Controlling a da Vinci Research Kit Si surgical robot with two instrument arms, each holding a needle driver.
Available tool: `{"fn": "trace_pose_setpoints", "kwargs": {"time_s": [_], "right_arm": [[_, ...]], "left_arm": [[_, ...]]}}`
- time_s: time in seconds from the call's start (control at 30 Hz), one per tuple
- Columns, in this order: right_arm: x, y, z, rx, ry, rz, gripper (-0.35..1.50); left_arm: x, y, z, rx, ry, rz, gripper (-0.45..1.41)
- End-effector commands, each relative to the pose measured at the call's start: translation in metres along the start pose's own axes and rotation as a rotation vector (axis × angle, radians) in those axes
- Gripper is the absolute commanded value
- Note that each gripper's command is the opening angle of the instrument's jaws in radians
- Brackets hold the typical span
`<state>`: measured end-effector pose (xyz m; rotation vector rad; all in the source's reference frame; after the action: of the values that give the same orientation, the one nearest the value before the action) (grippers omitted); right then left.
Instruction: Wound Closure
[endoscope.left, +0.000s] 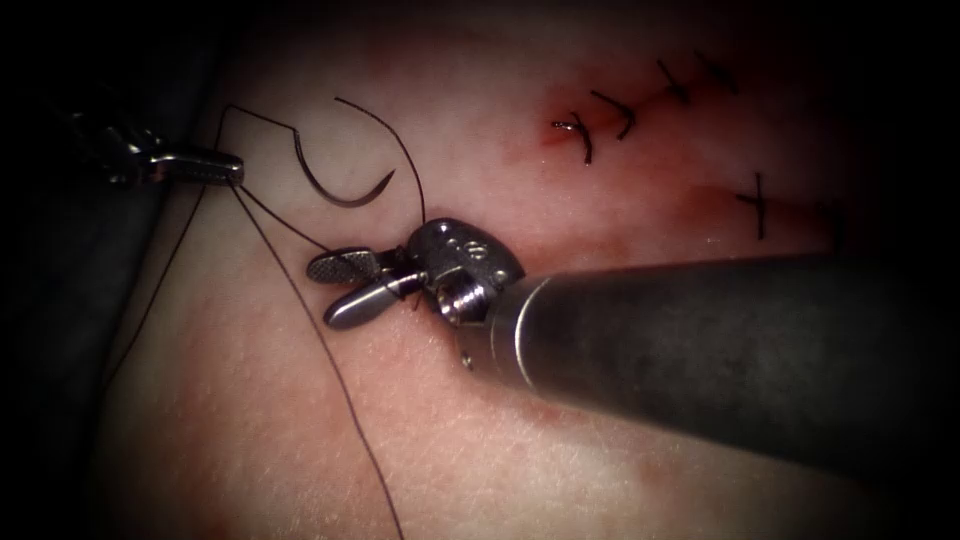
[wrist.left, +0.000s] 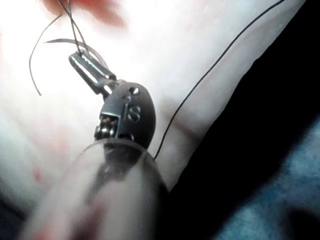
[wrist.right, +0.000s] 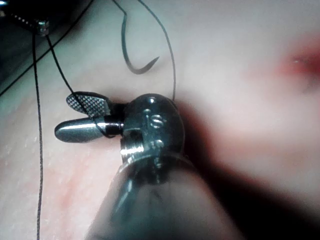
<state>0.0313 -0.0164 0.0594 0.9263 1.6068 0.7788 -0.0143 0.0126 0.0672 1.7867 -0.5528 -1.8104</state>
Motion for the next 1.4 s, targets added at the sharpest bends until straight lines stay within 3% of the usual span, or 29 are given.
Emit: {"fn": "trace_pose_setpoints", "kwargs": {"time_s": [0.03, 0.17, 0.3, 0.37, 0.43, 0.63, 0.7, 0.9, 1.2, 1.3, 1.33, 1.4], "right_arm": [[-0.0002, 0.0005, 0.0006, 0.000, 0.003, 0.002, 0.32], [0.0003, 0.0003, 0.0007, -0.007, 0.013, 0.014, 0.35], [0.0003, -0.0003, 0.0012, -0.018, 0.034, 0.018, 0.51], [0.0001, -0.0005, 0.0015, -0.017, 0.035, 0.016, 0.42], [-0.0002, -0.0007, 0.0015, -0.014, 0.031, 0.014, 0.19], [-0.0005, -0.0010, 0.0009, -0.012, 0.023, 0.020, 0.12], [-0.0003, -0.0011, 0.0007, -0.013, 0.022, 0.022, -0.03], [0.0006, -0.0015, 0.0002, -0.029, 0.042, 0.037, 0.07], [0.0005, -0.0017, 0.0011, -0.042, 0.065, 0.072, -0.17], [0.0005, -0.0016, 0.0012, -0.056, 0.088, 0.077, -0.08], [0.0005, -0.0015, 0.0013, -0.064, 0.100, 0.080, 0.05], [0.0007, -0.0014, 0.0012, -0.101, 0.158, 0.100, 0.56]], "left_arm": [[-0.0004, 0.0006, 0.0006, -0.001, 0.009, -0.009, -0.45], [0.0000, 0.0014, 0.0008, -0.018, 0.026, -0.027, -0.45], [-0.0007, 0.0017, 0.0013, -0.021, 0.002, -0.026, -0.45], [-0.0010, 0.0017, 0.0015, -0.023, -0.013, -0.028, -0.45], [-0.0014, 0.0014, 0.0016, -0.025, -0.012, -0.031, -0.45], [-0.0019, 0.0010, 0.0016, -0.004, -0.029, -0.037, -0.45], [-0.0020, 0.0013, 0.0016, -0.010, -0.054, -0.036, -0.45], [-0.0027, 0.0034, 0.0018, -0.048, -0.087, -0.022, -0.45], [-0.0043, 0.0051, 0.0040, -0.046, -0.117, -0.016, -0.45], [-0.0045, 0.0055, 0.0055, -0.045, -0.114, -0.016, -0.45], [-0.0045, 0.0056, 0.0059, -0.043, -0.109, -0.019, -0.45], [-0.0041, 0.0063, 0.0071, -0.041, -0.105, -0.021, -0.45]]}}
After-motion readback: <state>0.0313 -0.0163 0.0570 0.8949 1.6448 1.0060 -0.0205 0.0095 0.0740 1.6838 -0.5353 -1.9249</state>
